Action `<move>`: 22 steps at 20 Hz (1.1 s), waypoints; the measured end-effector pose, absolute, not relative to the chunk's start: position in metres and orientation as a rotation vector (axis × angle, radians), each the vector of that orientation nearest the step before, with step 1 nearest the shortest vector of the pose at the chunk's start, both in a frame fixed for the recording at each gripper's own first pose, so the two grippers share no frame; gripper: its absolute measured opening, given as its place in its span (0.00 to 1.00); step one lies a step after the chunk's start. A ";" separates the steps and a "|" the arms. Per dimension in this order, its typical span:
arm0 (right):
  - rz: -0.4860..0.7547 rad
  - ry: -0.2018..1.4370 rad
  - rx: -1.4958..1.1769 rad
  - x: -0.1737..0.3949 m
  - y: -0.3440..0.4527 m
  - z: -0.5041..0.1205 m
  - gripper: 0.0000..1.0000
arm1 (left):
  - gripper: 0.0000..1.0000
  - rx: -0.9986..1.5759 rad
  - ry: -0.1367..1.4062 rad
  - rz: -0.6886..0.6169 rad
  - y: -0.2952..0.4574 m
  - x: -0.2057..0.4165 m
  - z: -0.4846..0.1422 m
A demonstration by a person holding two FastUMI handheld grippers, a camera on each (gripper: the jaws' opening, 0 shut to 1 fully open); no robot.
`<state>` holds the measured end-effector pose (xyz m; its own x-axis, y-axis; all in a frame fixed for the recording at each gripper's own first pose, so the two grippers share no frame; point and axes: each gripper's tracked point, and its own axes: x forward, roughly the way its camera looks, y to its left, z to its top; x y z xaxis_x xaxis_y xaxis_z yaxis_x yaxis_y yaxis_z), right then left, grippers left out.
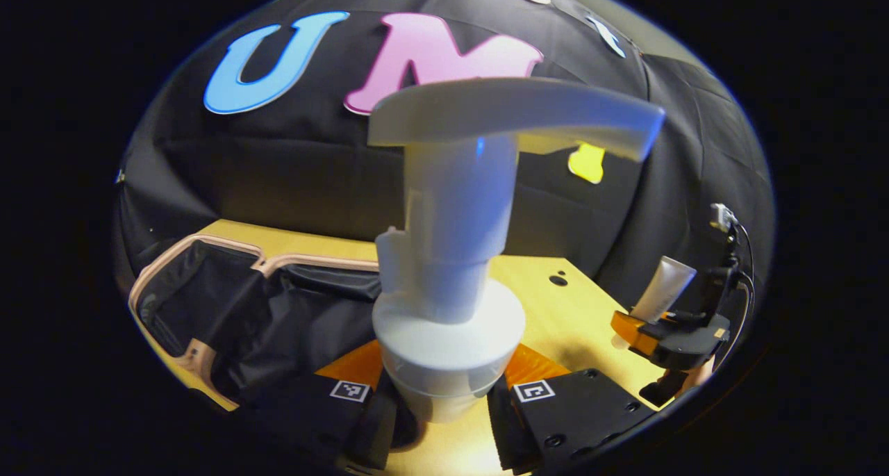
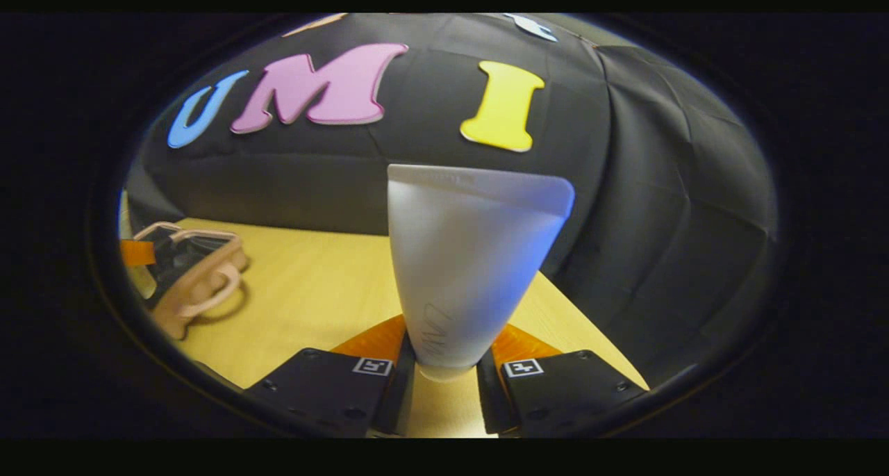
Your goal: First open the suitcase, pack the skin care products into it, and then close the suitcase.
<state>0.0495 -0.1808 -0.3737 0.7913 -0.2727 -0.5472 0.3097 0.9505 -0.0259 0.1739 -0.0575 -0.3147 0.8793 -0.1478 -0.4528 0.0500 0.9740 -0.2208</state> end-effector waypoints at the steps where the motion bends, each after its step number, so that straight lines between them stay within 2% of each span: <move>1: -0.290 0.563 0.079 0.048 -0.171 -0.356 0.43 | 0.60 -0.212 0.501 -0.082 -0.038 0.171 -0.310; 4: -0.224 0.520 0.061 0.047 -0.146 -0.307 0.43 | 0.60 -0.223 0.566 -0.028 0.021 0.171 -0.315; 5: -0.211 0.519 0.082 0.048 -0.136 -0.297 0.39 | 0.60 -0.206 0.609 -0.029 0.036 0.172 -0.325; 6: -0.204 0.528 0.103 0.046 -0.129 -0.291 0.42 | 0.60 -0.173 0.650 -0.043 0.047 0.174 -0.339; 7: -0.199 0.535 0.123 0.046 -0.122 -0.283 0.39 | 0.60 -0.147 0.698 -0.067 0.056 0.177 -0.353; 11: -0.161 0.511 0.132 0.052 -0.095 -0.254 0.42 | 0.61 -0.086 0.898 -0.085 0.078 0.187 -0.404; 13: -0.125 0.508 0.102 0.057 -0.080 -0.251 0.43 | 0.61 -0.059 0.987 -0.086 0.081 0.188 -0.427; 14: -0.102 0.517 0.121 0.057 -0.067 -0.252 0.39 | 0.60 -0.057 1.025 -0.088 0.077 0.186 -0.434; 15: -0.077 0.534 0.162 0.059 -0.053 -0.255 0.39 | 0.61 -0.058 1.065 -0.085 0.076 0.187 -0.443; 16: -0.058 0.555 0.203 0.060 -0.039 -0.259 0.43 | 0.61 -0.064 1.107 -0.083 0.075 0.186 -0.452; 17: -0.039 0.568 0.223 0.064 -0.028 -0.260 0.38 | 0.61 -0.066 1.151 -0.073 0.074 0.186 -0.461; 18: -0.019 0.579 0.224 0.068 -0.019 -0.261 0.42 | 0.61 -0.063 1.172 -0.061 0.075 0.191 -0.465; 22: 0.059 0.622 0.252 0.082 0.026 -0.271 0.42 | 0.61 -0.076 1.266 -0.014 0.077 0.201 -0.474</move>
<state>0.0825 0.0257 -0.2705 0.8121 0.1297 -0.5689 0.0214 0.9677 0.2512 0.2007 0.0771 -0.4743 0.3005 -0.0526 -0.9523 -0.0317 0.9974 -0.0651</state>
